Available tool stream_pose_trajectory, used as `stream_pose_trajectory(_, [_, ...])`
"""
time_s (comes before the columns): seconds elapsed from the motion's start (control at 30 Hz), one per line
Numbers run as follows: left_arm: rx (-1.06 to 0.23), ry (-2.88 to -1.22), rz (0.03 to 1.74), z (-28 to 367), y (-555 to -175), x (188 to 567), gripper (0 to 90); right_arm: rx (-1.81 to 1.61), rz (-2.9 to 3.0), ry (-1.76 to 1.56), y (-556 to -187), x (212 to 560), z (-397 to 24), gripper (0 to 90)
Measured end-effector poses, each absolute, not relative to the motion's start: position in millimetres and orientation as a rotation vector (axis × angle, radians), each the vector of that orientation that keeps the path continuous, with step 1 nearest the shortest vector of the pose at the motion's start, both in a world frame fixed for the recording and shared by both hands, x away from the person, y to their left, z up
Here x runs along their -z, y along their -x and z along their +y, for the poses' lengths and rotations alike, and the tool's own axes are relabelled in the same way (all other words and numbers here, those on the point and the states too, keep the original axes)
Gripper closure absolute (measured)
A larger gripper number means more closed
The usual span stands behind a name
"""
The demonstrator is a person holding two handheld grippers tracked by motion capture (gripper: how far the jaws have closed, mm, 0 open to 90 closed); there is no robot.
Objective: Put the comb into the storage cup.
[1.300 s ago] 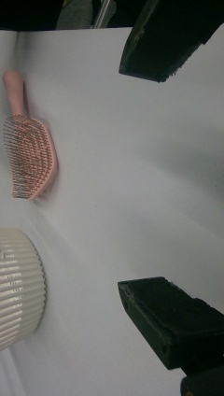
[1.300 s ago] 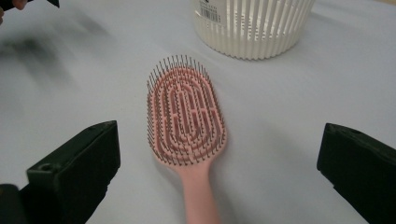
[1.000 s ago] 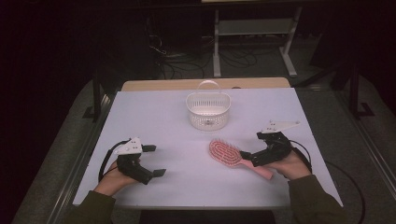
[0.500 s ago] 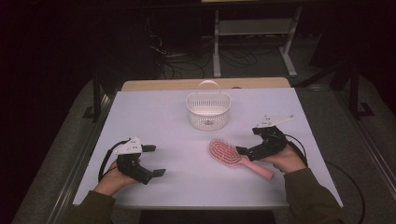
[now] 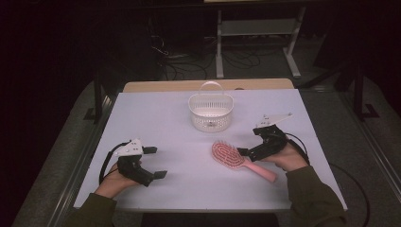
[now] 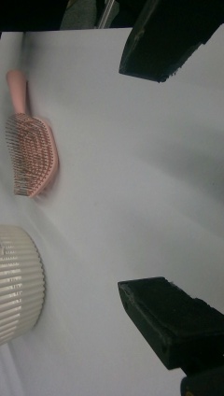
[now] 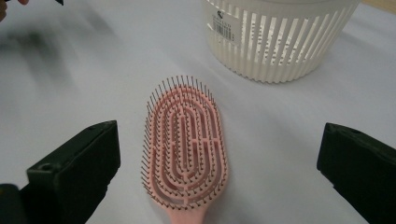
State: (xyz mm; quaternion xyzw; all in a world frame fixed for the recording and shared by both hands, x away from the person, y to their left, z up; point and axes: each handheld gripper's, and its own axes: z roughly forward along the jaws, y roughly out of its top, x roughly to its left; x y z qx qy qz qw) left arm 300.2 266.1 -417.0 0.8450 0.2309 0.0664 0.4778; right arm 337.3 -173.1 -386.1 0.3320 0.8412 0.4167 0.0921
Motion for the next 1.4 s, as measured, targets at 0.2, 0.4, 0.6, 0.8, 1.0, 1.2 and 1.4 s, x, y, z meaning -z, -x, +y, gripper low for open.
stream_pose_trajectory(0.2, [-0.161, -2.068, 0.564, 265, -300, 418, 0.0, -1.187, 2.518, -0.960, -336, 388, -173, 0.0])
stream_pose_trajectory(0.4, [-0.160, -2.072, 0.565, 265, -301, 418, 0.0, -1.153, 2.545, -0.949, -334, 390, -173, 0.0])
stream_pose_trajectory(0.6, [-0.159, -2.074, 0.564, 265, -300, 418, 0.0, -1.134, 2.568, -0.946, -332, 393, -173, 0.0])
stream_pose_trajectory(0.8, [-0.158, -2.075, 0.563, 265, -300, 418, 0.0, -1.126, 2.576, -0.946, -331, 395, -175, 0.0])
stream_pose_trajectory(1.0, [-0.157, -2.075, 0.562, 265, -300, 418, 0.0, -1.111, 2.587, -0.951, -330, 397, -176, 0.0])
stream_pose_trajectory(1.2, [-0.158, -2.076, 0.560, 264, -300, 419, 0.0, -1.098, 2.593, -0.951, -328, 398, -176, 0.0])
stream_pose_trajectory(1.4, [-0.157, -2.079, 0.560, 264, -300, 419, 0.0, -1.084, 2.604, -0.950, -328, 400, -176, 0.0])
